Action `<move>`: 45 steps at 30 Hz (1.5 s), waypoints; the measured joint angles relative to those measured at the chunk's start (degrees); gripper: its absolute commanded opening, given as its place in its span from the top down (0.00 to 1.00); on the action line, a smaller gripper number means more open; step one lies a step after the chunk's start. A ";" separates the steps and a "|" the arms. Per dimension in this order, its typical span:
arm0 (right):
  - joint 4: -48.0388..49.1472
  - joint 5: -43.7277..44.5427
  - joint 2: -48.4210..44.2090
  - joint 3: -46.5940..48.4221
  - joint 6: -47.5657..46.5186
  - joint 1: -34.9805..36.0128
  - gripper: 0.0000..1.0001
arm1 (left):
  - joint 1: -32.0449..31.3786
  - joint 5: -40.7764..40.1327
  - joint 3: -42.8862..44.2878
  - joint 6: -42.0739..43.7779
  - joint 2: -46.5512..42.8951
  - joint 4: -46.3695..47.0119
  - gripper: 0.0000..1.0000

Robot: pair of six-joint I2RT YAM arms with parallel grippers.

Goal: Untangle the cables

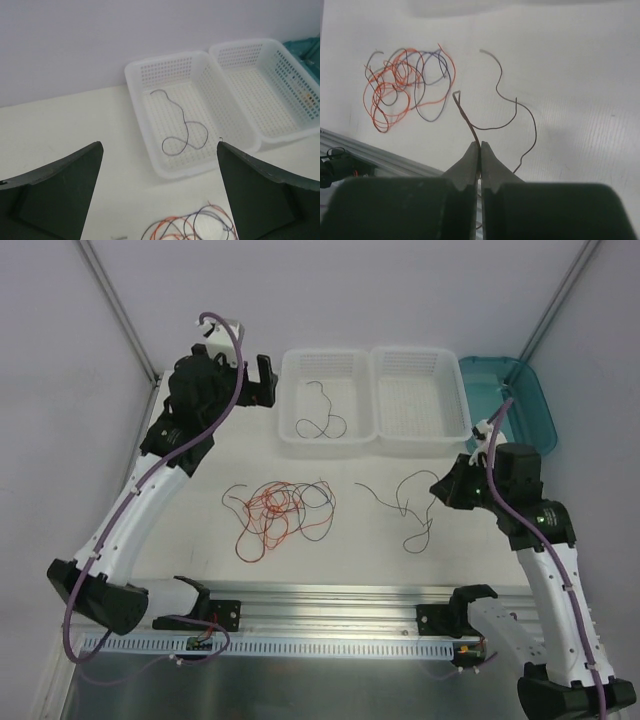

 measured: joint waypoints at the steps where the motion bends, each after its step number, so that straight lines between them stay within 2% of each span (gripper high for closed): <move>1: -0.07 0.17 1.05 2.84 -0.11 0.02 0.99 | 0.07 -0.22 -2.73 -0.17 -2.67 -0.76 0.01; 11: -4.04 3.10 21.03 42.56 -1.88 0.20 1.00 | 1.51 -2.08 -33.81 -2.95 -21.99 -12.48 0.01; 14: -4.07 3.37 27.10 52.43 -1.88 0.20 0.99 | 1.53 -2.47 -39.89 -3.41 -28.61 -13.77 0.01; 17: -1.07 3.91 32.13 59.34 -1.57 0.20 0.99 | 1.53 -3.58 -42.82 -3.54 -31.08 -14.21 0.01; 24: 12.76 7.41 38.80 60.78 -1.53 -0.39 0.99 | 1.53 -4.85 -43.34 -3.98 -30.56 -14.45 0.01; 32: 26.97 11.13 48.61 63.12 -2.97 -4.31 0.99 | 1.53 -5.14 -43.34 -4.20 -29.83 -14.40 0.01; 39: 33.53 10.84 58.10 63.34 -4.11 -4.96 0.99 | 1.53 -5.14 -43.34 -4.22 -27.04 -14.43 0.01; 42: 34.91 10.80 63.63 61.77 -4.52 -4.96 0.94 | 1.53 -5.14 -43.34 -4.22 -26.56 -14.43 0.01; 45: 35.30 11.21 68.11 57.61 -4.68 -5.05 0.72 | 1.53 -5.14 -43.34 -4.26 -26.18 -14.40 0.01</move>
